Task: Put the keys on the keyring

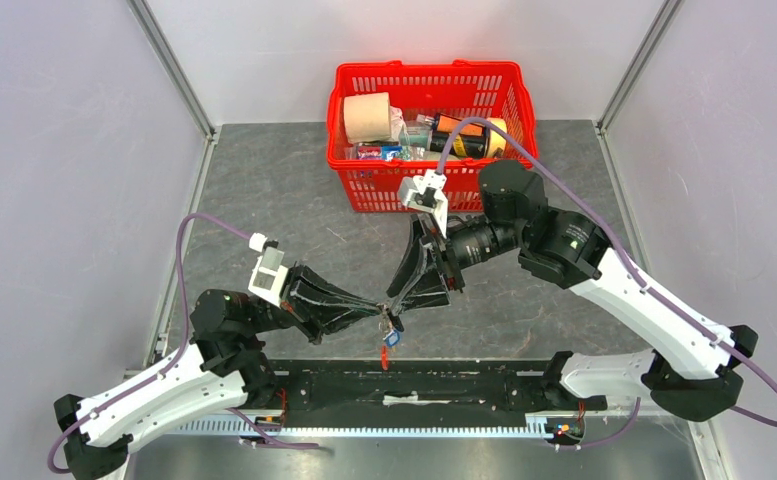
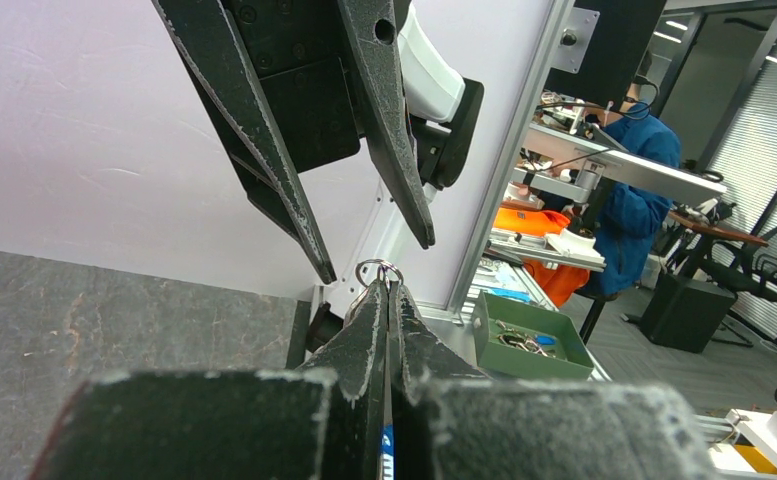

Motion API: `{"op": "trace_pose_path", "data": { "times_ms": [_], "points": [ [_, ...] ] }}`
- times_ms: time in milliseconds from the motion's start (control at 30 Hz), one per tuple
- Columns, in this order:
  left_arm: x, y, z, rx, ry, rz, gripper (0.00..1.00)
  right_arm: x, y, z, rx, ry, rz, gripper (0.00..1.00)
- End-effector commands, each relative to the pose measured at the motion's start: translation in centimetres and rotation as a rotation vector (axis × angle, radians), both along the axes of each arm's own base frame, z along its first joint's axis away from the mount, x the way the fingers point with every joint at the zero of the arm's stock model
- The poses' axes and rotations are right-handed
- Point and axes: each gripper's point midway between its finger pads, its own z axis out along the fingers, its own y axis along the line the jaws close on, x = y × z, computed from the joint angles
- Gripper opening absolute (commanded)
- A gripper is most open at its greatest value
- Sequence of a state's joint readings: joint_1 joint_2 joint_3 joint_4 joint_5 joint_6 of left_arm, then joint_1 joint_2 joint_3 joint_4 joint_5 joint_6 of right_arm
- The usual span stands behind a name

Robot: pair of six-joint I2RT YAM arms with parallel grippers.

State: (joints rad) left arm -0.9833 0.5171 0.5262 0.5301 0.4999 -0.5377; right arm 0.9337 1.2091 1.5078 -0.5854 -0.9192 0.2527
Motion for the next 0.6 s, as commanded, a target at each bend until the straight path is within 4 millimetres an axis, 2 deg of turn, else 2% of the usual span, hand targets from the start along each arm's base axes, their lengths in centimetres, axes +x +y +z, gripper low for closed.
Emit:
{"op": "trace_pose_path", "data": {
  "times_ms": [0, 167, 267, 467, 567],
  "points": [
    [-0.43, 0.60, 1.80, -0.063, -0.017, -0.010, 0.02, -0.09, 0.32, 1.25, 0.047, -0.044, 0.015, 0.48],
    [-0.44, 0.62, 1.85, -0.064, -0.019, -0.009, 0.02, -0.34, 0.47, 1.17, 0.047, -0.045, 0.032, 0.47],
    [-0.43, 0.66, 1.90, -0.066, -0.019, -0.008, 0.02, -0.50, 0.52, 1.13, 0.046, -0.042, 0.039, 0.43],
    [-0.37, 0.70, 1.92, -0.067, -0.016, -0.004, 0.02, -0.87, 0.36, 1.23, 0.050, -0.047, 0.046, 0.27],
    [-0.39, 0.73, 1.95, -0.068, -0.016, -0.004, 0.02, -1.02, 0.29, 1.28, 0.051, -0.048, 0.047, 0.14]
  ]
}}
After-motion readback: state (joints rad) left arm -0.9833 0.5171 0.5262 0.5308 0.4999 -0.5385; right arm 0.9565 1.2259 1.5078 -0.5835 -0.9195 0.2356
